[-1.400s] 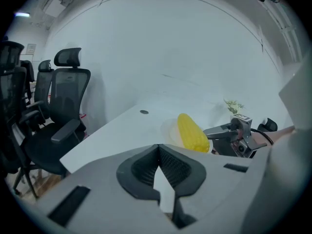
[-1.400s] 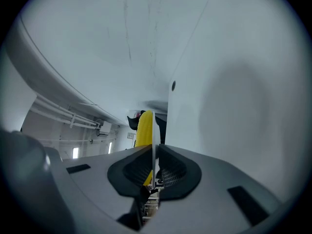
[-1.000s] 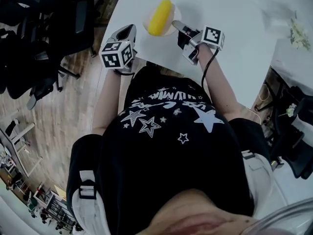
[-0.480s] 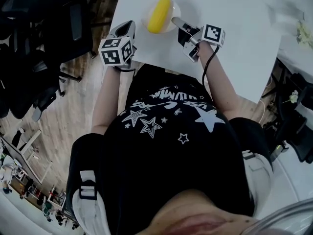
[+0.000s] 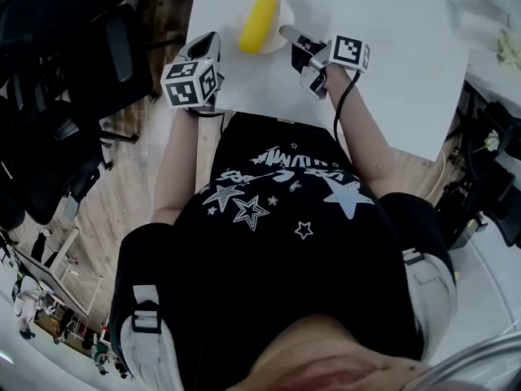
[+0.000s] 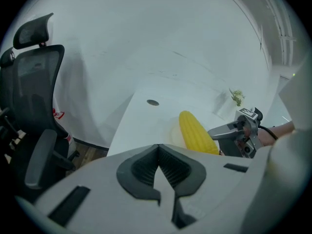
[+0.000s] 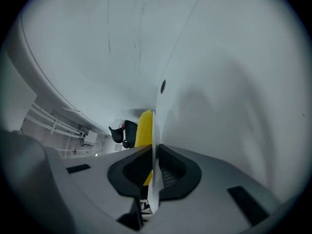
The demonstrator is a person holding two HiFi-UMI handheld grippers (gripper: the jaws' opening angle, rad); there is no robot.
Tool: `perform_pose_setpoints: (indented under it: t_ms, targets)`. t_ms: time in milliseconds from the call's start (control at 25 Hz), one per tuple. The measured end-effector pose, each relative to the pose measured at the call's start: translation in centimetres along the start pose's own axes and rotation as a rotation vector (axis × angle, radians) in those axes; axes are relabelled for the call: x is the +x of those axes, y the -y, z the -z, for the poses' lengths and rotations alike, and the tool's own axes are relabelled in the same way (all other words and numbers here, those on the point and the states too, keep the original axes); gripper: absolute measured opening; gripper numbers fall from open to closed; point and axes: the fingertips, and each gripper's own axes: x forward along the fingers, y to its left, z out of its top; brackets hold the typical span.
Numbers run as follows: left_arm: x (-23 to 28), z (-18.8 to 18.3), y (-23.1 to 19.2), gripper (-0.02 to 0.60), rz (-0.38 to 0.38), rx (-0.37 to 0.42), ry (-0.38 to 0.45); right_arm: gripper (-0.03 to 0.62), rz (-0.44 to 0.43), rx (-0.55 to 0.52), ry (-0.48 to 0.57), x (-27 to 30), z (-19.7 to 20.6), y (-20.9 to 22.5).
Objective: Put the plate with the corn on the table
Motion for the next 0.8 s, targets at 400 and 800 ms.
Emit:
perform_pose_setpoints:
  t_ms: [400, 800]
  targets:
    - [1.6, -0.4, -1.3, 0.005, 0.036, 0.022, -0.019, 0.029, 0.037, 0.0, 0.02, 1.0, -0.6, 0.9]
    - [2.1, -0.5, -0.2, 0.005, 0.066, 0.036, -0.028, 0.025, 0.075, 0.061, 0.069, 0.4, -1.4, 1.6]
